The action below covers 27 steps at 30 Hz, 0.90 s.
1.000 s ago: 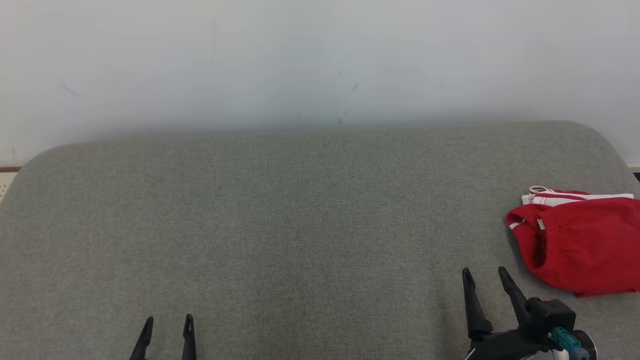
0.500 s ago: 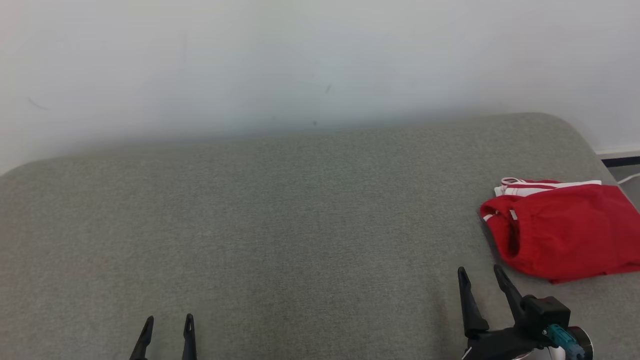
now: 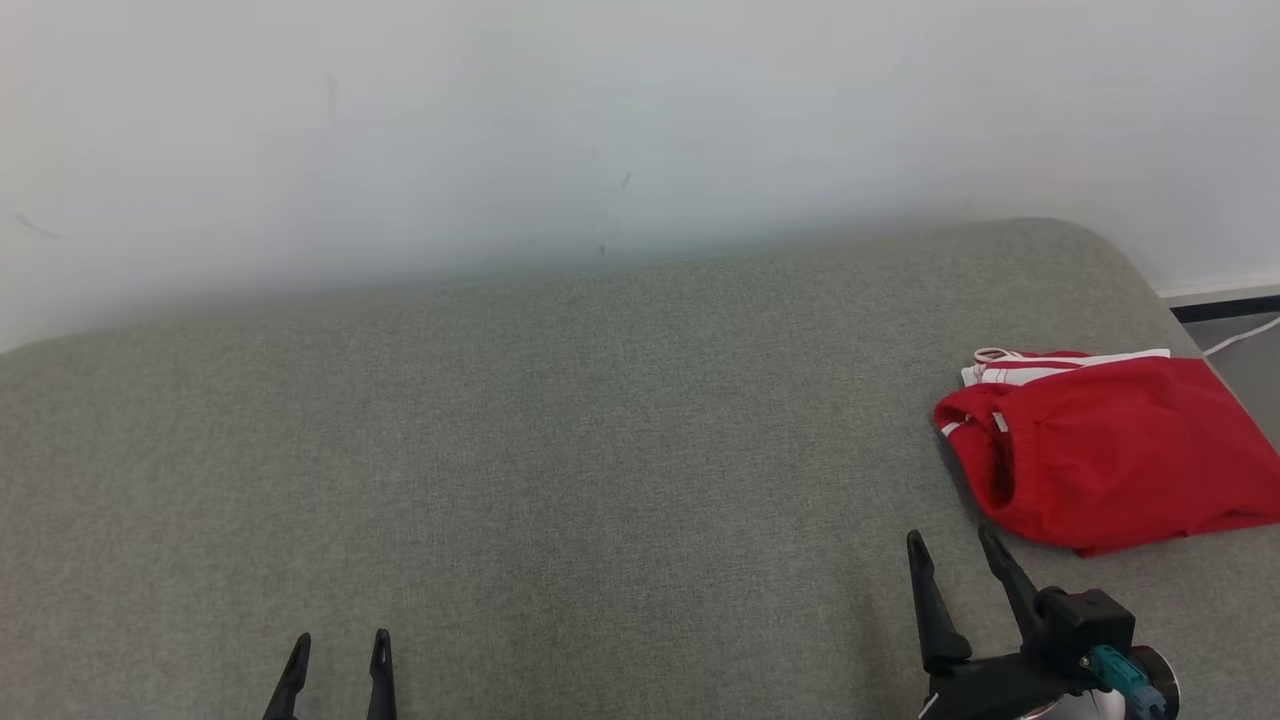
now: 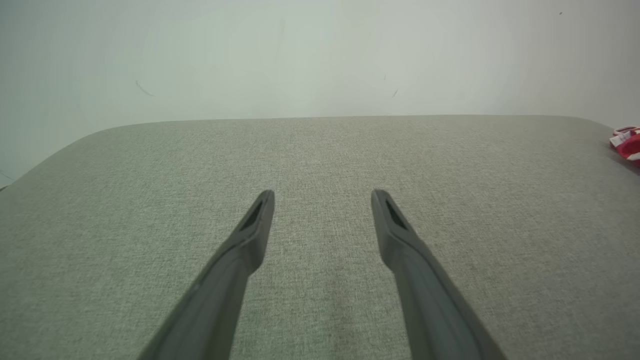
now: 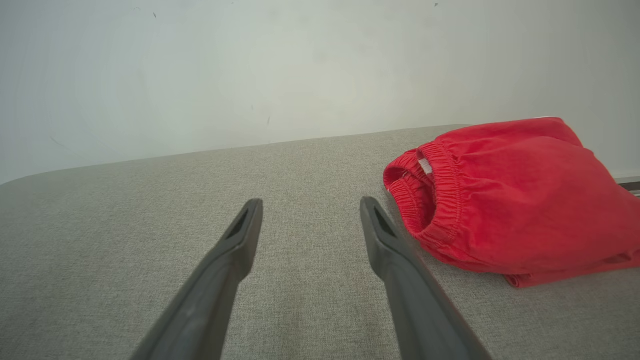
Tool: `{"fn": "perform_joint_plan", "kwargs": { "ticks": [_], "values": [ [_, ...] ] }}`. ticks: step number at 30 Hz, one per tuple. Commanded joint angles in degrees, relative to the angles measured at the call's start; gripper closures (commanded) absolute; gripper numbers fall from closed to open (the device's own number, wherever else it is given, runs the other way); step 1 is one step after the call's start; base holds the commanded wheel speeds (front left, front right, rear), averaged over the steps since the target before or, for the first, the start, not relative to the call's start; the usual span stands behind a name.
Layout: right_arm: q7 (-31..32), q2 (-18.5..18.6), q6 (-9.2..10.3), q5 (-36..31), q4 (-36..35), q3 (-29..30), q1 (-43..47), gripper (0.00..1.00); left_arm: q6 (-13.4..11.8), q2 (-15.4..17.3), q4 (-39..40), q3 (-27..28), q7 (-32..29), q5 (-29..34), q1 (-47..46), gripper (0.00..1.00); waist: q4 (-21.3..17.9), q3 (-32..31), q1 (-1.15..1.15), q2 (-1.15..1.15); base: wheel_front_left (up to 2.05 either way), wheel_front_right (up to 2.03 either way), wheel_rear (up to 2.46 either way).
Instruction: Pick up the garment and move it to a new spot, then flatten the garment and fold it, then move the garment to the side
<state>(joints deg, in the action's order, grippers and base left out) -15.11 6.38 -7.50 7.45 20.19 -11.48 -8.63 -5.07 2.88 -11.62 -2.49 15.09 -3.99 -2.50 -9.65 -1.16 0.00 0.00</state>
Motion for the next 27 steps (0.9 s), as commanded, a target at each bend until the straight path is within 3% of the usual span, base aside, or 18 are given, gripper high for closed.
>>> {"fn": "perform_joint_plan", "kwargs": {
  "ticks": [1, 13, 14, 18, 27],
  "values": [
    [0.02, 0.27, 0.02, 0.20, -0.04, -0.15, 0.17, 0.00, 0.22, 0.04, -0.15, 0.00, 0.06, -0.10, -0.07, 0.00, -0.03, -0.02, 0.00, 0.00, 0.00, 0.00, 0.00],
    [0.02, 0.30, 0.02, -0.19, -0.38, -0.36, 0.44, 0.00, 1.00, 0.03, 0.06, -0.47, 0.06, -1.56, 0.04, 0.00, -0.11, -0.03, 0.00, 0.00, 0.00, 0.00, 0.00],
    [0.00, 0.09, 0.00, -0.08, -0.34, -0.26, 0.04, 1.00, 0.97, 0.00, 0.13, -0.39, 0.00, -1.17, 0.01, 1.00, -0.11, -0.03, 0.00, 0.00, 0.00, 0.00, 0.00],
    [0.05, -0.22, 0.00, -0.04, 1.47, -0.30, 1.56, 1.00, 0.96, -0.08, -1.77, -0.34, -0.23, -1.20, 0.54, 1.00, -0.10, -0.02, 0.00, 0.00, 0.00, 0.00, 0.00],
    [2.52, -0.42, 0.00, 10.64, 0.79, 1.68, 1.29, 1.00, 2.40, -0.06, -2.56, 1.30, -3.21, -11.77, -0.72, 1.00, 0.60, 0.08, 0.00, 0.00, 0.00, 0.00, 0.00]
  ]
}}
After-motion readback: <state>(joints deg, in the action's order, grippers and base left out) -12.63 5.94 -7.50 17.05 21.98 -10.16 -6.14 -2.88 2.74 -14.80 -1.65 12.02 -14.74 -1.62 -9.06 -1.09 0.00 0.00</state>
